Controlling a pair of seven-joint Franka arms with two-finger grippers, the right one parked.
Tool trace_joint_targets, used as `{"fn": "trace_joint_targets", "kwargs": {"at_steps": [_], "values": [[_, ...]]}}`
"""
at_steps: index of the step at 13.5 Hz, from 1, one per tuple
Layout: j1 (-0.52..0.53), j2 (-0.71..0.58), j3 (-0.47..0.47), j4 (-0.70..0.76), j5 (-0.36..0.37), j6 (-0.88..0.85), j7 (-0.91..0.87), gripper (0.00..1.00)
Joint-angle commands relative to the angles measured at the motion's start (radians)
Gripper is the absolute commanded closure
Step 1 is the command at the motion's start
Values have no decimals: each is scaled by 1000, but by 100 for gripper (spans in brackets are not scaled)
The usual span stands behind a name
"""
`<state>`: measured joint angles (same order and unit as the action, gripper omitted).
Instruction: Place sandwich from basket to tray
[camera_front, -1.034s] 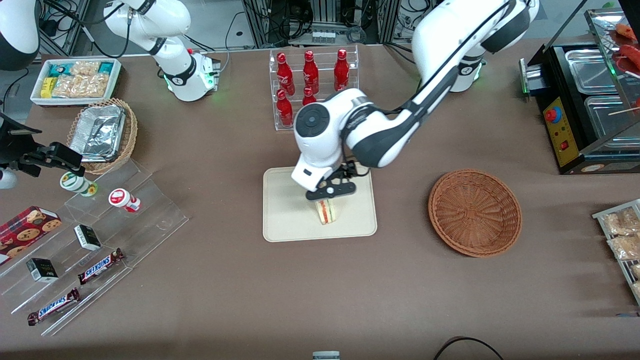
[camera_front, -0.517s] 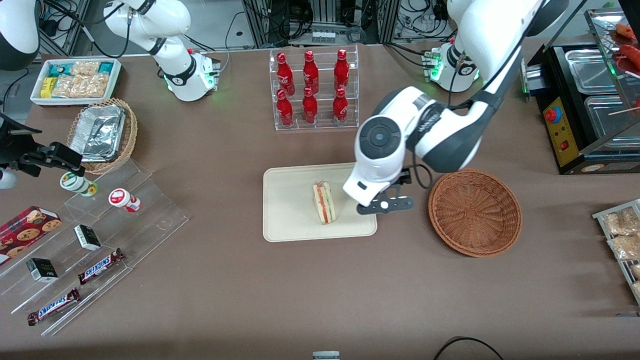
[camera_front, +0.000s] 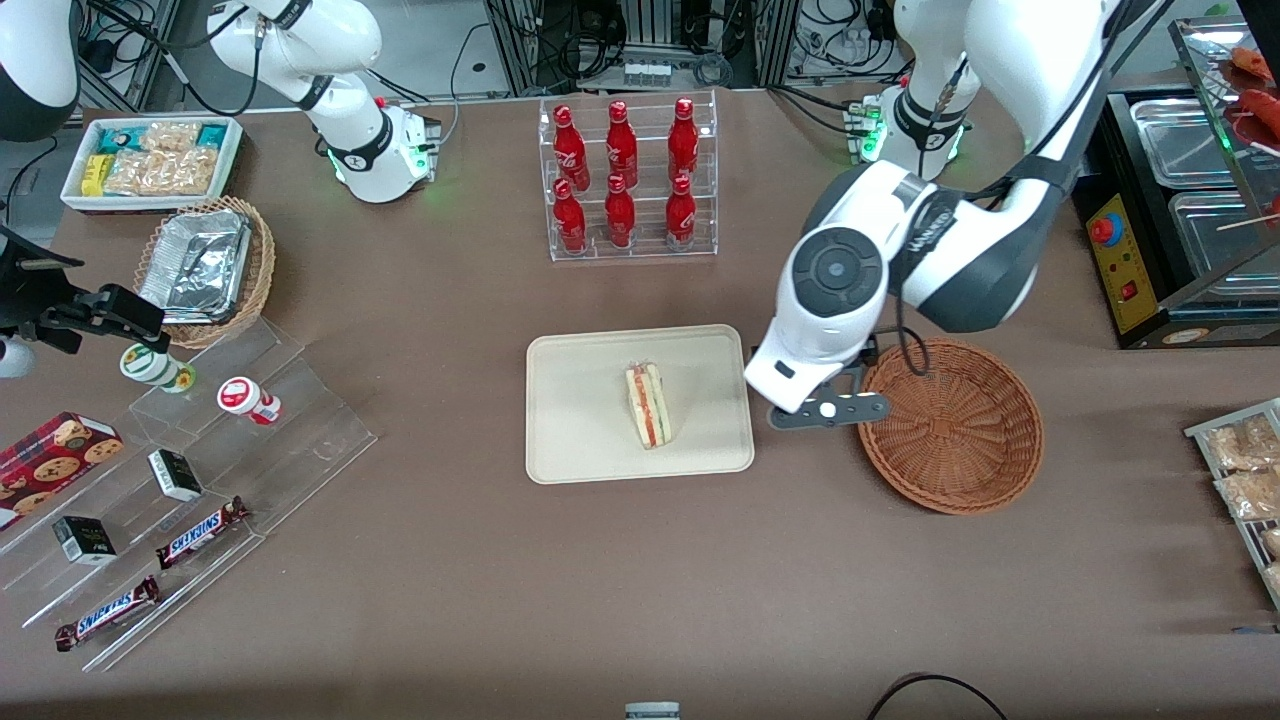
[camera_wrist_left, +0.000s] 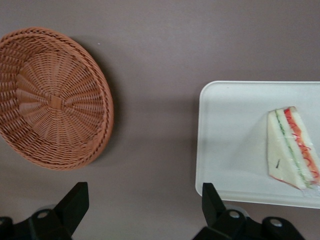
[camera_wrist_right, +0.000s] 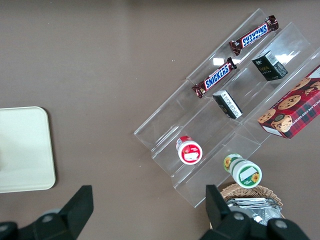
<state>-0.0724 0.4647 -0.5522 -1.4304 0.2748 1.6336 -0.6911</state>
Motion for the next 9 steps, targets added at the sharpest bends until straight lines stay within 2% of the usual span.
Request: {"fn": "trace_joint_targets", "kwargs": {"at_steps": [1,3,4,7,9], "values": [[106,-144,-2,-141,-87,2,164,0],[115,-225,23,-233,-95,15,226,0],[112,-266,53,-270,-123,20,261,0],[95,-395,197,-343,-232,-1,465,0],[69,-444,289,-344,-250,-64,569,0]]}}
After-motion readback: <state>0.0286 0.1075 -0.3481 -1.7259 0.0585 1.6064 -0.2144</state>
